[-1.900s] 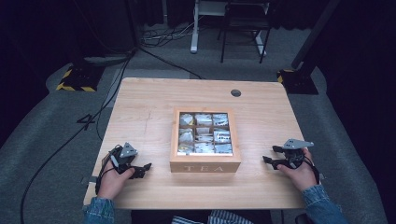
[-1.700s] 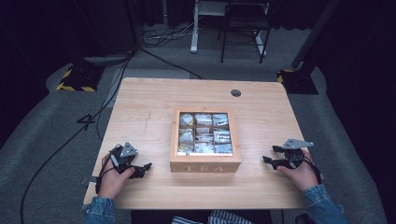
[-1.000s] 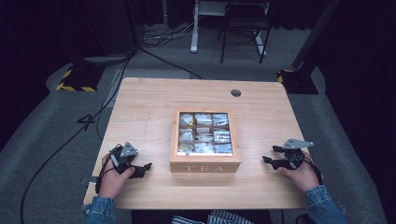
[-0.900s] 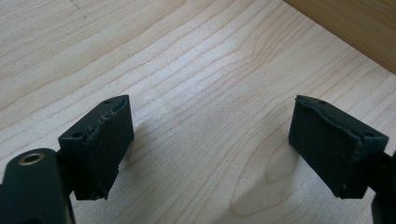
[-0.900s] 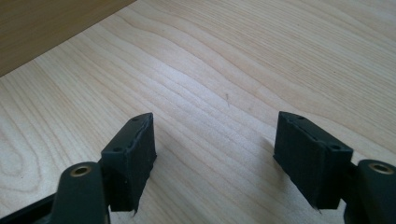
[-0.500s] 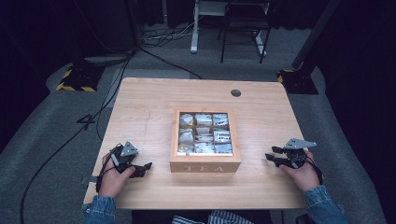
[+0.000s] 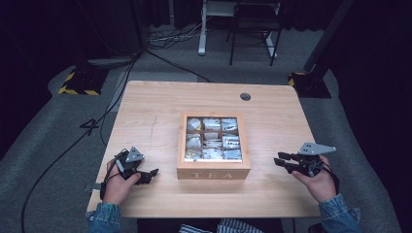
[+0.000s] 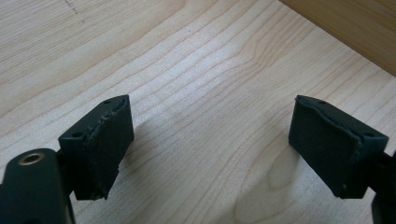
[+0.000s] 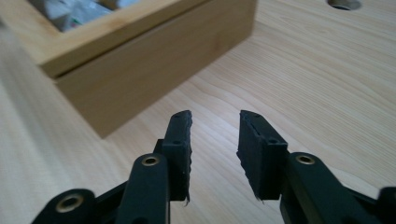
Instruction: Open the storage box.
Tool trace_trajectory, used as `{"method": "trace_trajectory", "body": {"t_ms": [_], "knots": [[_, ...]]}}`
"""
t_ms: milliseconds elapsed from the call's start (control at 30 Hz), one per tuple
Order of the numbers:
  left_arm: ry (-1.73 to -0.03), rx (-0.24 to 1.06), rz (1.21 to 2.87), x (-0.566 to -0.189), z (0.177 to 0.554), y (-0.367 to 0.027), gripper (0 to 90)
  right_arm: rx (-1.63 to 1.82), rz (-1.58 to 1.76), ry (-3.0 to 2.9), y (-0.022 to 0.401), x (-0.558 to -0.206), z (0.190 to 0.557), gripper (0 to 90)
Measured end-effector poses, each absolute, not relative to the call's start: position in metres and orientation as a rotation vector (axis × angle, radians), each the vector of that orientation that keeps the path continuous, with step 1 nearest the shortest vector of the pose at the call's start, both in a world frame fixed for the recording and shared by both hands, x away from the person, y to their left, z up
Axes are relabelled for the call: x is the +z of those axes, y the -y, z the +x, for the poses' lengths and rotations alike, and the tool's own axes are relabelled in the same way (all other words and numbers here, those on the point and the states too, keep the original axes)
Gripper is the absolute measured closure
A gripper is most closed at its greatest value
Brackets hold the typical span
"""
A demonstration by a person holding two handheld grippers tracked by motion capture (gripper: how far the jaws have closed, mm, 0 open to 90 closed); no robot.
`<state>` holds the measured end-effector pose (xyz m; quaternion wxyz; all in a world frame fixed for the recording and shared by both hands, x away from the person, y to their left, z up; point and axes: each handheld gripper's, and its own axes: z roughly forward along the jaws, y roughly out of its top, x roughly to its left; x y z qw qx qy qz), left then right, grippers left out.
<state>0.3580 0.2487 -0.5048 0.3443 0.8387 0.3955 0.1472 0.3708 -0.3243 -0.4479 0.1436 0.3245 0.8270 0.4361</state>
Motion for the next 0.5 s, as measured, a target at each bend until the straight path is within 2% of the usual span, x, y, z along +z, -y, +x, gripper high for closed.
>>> {"method": "trace_trajectory", "body": {"t_ms": [200,467,500], "knots": [[-1.018,0.393,2.186,-0.505,0.359,-0.249,14.8,1.274,0.794,-2.451,0.305,-0.435,0.359,75.8],[-1.018,0.393,2.186,-0.505,0.359,-0.249,14.8,1.262,0.694,-2.522,0.286,-0.431,0.352,83.4],[-1.018,0.393,2.186,-0.505,0.359,-0.249,14.8,1.254,0.672,-2.553,0.281,-0.432,0.351,87.0]]}}
